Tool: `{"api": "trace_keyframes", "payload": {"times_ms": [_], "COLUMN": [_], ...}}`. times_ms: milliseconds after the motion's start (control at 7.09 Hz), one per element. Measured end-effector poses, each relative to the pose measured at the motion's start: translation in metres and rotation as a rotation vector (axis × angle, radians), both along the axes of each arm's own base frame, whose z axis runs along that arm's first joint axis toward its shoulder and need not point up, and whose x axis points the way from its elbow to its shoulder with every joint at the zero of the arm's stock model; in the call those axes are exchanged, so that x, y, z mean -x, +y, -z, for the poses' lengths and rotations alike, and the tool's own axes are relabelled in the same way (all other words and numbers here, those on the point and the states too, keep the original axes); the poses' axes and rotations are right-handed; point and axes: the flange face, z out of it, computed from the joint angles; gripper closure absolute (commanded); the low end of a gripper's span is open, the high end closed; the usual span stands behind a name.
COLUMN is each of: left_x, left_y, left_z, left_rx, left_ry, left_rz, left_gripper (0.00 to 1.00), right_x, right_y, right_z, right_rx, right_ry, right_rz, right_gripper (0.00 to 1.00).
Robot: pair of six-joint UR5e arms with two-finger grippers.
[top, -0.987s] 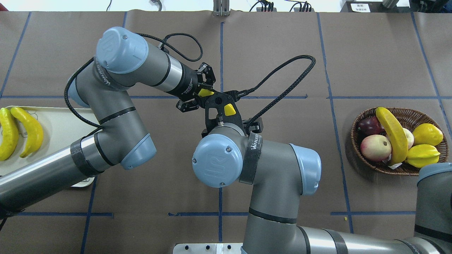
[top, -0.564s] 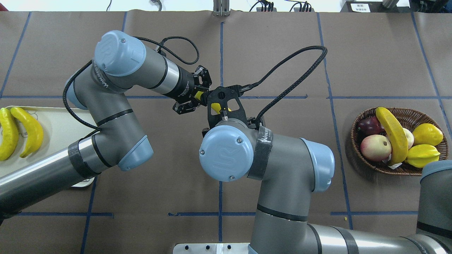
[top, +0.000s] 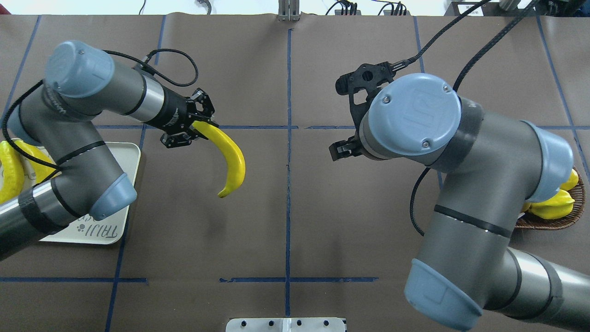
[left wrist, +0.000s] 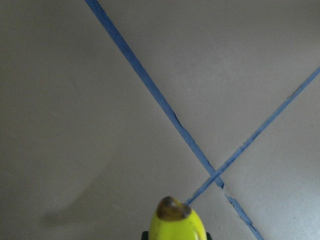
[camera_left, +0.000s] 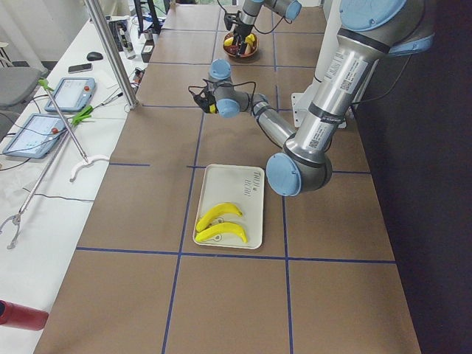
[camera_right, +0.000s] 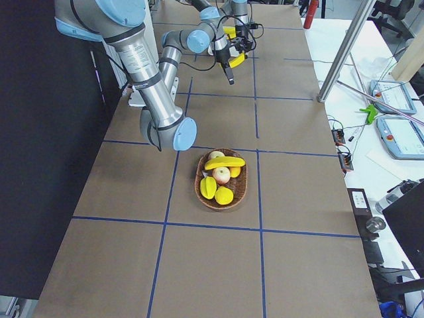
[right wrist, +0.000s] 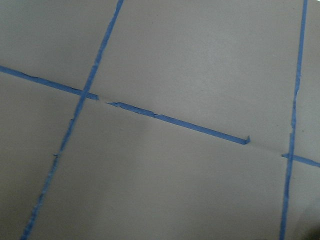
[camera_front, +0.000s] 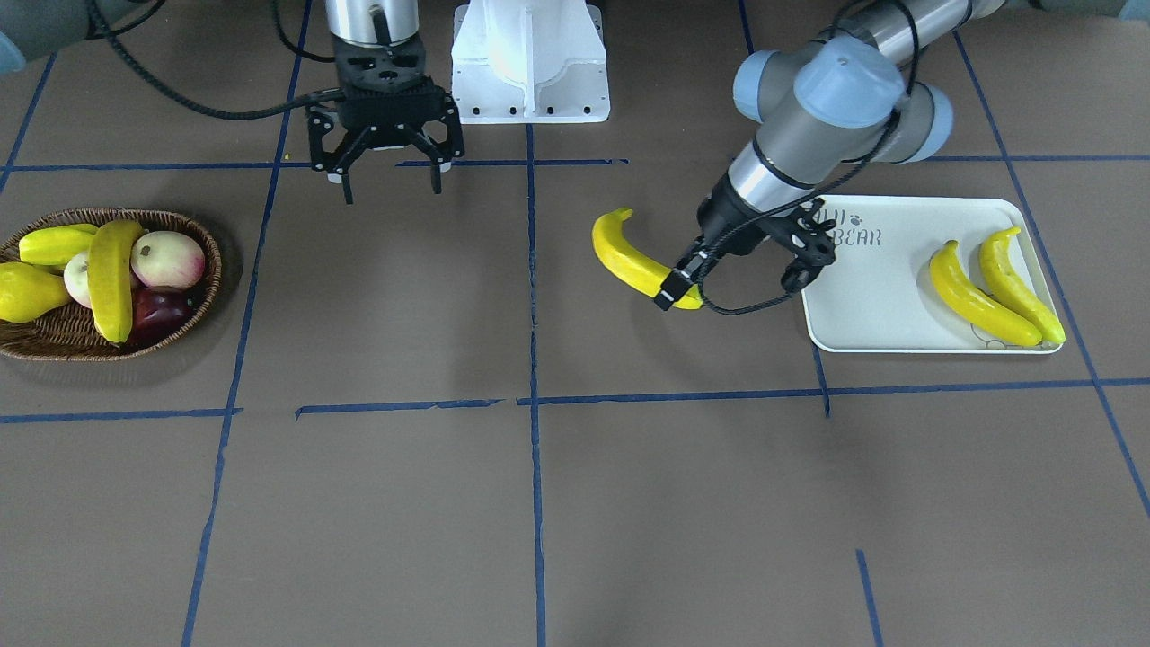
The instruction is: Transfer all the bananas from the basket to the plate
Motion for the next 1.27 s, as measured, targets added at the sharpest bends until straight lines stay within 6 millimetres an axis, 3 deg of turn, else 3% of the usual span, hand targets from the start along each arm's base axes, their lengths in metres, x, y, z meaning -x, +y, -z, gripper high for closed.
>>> {"api": "trace_keyframes", "payload": {"times_ms": [282, 564, 705, 846, 1128, 1269], "left_x": [0.078, 0.131, 0.152, 0.163, 0.167, 0.166], "left_y": [0.007, 0.025, 0.029, 0.030, 0.023, 0.020], "left_z": [-0.081, -0.161, -0.191, -0.216, -0.254, -0.270], "left_rx": [-0.084, -0.196, -0.237, -0.248, -0.237, -0.238], "left_ry": [-0.084, -0.182, -0.225, -0.256, -0.322, -0.340], "left_rz": [-0.084, -0.187, -0.218, -0.238, -0.236, -0.228], "left_gripper": [1.00, 1.00, 1.00, 1.00, 0.99, 0.84], "right_x": [-0.036, -0.076, -0.096, -0.107, -0.112, -0.111], "right_y": [-0.023, -0.041, -0.049, -0.052, -0.053, -0.053], "right_z": [-0.047, -0.089, -0.104, -0.114, -0.122, -0.123], "right_rx": [0.005, 0.007, 0.012, 0.020, 0.030, 0.033], "right_ry": [0.078, 0.138, 0.149, 0.154, 0.158, 0.159], "right_rz": [0.076, 0.156, 0.197, 0.220, 0.232, 0.233], "right_gripper": [0.01, 0.01, 0.01, 0.01, 0.01, 0.01]}}
